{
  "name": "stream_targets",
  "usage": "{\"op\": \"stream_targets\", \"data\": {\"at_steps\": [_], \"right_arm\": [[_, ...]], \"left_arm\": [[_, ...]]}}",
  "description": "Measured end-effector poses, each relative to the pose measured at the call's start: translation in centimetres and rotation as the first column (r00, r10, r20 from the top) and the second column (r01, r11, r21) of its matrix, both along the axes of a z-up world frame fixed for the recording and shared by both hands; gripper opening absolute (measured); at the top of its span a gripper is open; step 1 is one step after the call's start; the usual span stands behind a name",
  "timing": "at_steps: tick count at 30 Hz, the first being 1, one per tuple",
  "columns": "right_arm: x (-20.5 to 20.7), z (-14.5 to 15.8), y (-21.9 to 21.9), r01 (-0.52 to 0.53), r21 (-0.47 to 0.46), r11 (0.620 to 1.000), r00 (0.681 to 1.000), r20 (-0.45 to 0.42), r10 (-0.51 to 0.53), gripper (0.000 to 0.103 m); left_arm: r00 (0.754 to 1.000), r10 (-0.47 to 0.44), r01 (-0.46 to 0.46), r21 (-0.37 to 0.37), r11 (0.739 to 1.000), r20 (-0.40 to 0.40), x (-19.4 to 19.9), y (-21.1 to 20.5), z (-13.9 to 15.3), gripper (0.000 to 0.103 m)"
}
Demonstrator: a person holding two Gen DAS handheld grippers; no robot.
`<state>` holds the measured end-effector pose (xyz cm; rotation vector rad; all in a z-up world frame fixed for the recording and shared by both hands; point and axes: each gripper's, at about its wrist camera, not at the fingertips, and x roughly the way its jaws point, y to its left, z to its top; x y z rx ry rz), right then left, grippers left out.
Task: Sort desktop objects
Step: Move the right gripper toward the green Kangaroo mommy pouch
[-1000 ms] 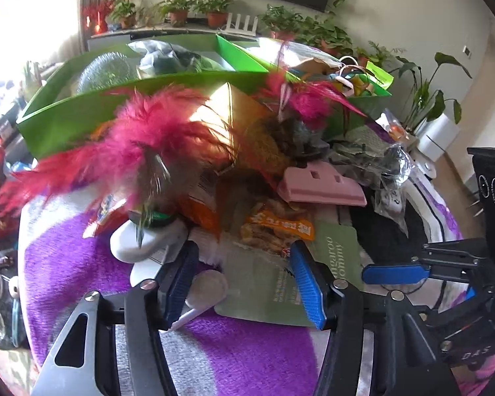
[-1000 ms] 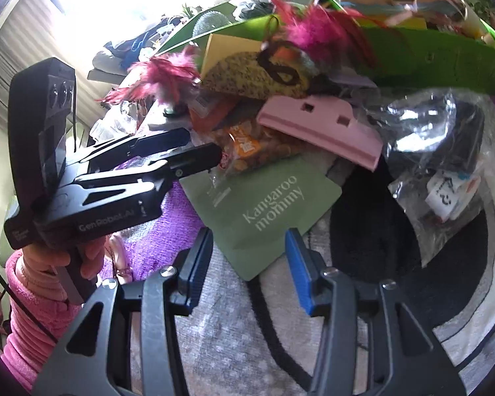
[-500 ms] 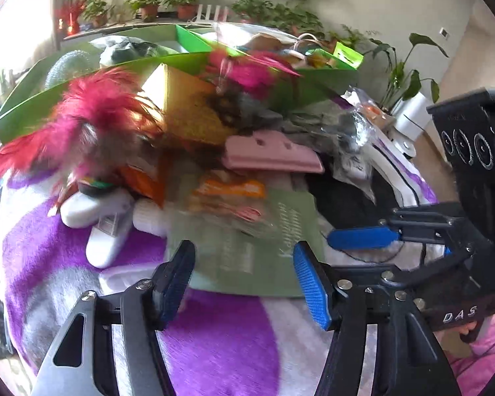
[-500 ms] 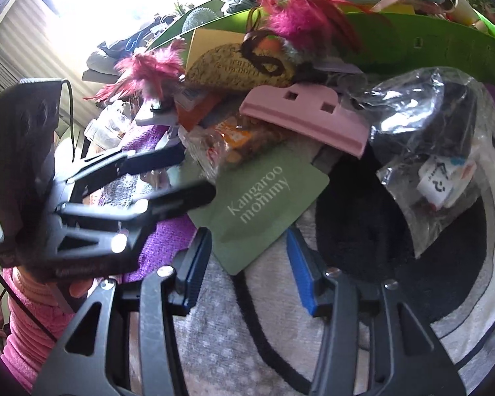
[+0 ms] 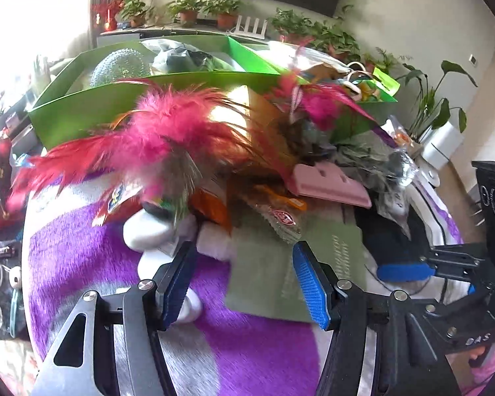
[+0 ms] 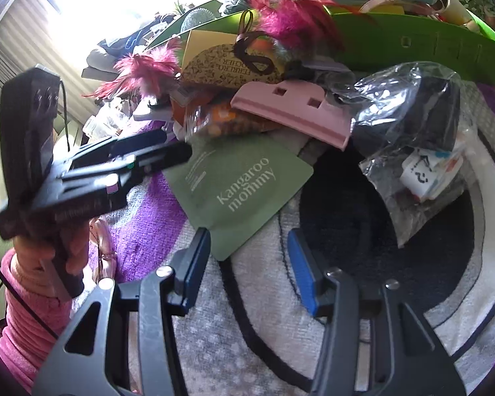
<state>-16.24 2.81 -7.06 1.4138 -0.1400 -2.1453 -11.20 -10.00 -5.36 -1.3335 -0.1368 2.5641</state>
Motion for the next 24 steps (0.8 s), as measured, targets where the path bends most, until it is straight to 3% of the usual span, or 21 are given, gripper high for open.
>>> {"op": "stream_targets", "data": {"at_steps": [5, 9, 17, 21, 24], "right_arm": [[-0.2, 0.1, -0.1, 0.007, -0.027, 1.0, 1.0, 0.01, -0.006, 0.05], [-0.6, 0.1, -1.6, -0.005, -0.007, 1.0, 1.0, 0.006, 0.005, 0.05], [-0.7, 0.2, -0.9, 0.005, 0.055, 0.998, 1.0, -0.013, -0.004, 0.048], [-0.4, 0.0, 0.6, -0.014, 0.059, 0.998, 1.0, -0.001, 0.014, 0.048], [-0.3, 0.1, 1.2, -0.014, 0.081, 0.997, 1.0, -0.012, 0.015, 0.048]], "left_arm": [[0.998, -0.048, 0.048, -0.016, 0.999, 0.036, -1.6, 0.4, -1.0, 0.065], [0.999, -0.027, 0.027, 0.005, 1.0, 0.042, -2.1, 0.5, -1.3, 0.066], [0.994, -0.066, 0.067, 0.0, 0.998, 0.085, 0.9, 2.0, -0.9, 0.066], [0.988, -0.107, 0.115, -0.073, 0.991, 0.107, 3.8, 4.6, -0.9, 0.066], [0.991, -0.085, 0.097, -0.126, 0.987, 0.102, 4.9, 6.0, -0.9, 0.066]]}}
